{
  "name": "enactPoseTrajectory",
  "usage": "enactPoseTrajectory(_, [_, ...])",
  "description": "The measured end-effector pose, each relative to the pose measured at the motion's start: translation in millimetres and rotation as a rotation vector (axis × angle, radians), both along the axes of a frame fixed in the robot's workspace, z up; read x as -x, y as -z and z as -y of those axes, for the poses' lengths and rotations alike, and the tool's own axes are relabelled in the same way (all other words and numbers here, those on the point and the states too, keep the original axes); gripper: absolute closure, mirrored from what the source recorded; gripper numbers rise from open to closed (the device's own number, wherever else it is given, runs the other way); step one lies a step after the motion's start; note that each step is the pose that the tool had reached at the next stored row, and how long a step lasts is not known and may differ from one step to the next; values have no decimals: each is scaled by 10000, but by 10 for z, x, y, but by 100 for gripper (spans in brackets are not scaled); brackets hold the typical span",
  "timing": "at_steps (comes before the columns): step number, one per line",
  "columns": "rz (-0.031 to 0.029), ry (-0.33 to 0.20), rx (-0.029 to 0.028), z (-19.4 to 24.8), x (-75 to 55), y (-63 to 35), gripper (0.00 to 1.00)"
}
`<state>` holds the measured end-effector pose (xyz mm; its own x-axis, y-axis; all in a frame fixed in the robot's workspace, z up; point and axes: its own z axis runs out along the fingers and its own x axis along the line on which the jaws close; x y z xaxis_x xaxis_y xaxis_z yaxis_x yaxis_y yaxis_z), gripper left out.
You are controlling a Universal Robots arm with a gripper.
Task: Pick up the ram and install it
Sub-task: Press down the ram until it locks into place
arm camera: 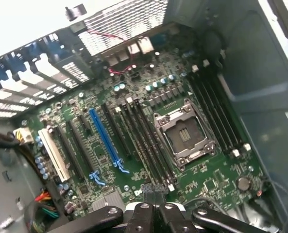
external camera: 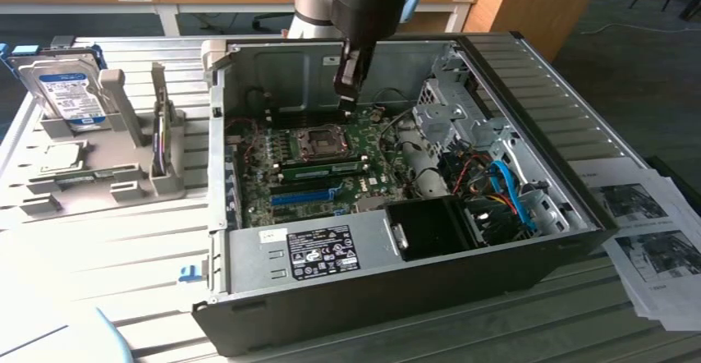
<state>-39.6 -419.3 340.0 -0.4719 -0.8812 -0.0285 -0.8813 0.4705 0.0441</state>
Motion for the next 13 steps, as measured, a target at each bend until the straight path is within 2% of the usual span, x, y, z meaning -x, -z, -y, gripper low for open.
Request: enactPoseTrajectory(13, [0, 1974, 0, 0, 0, 1, 91])
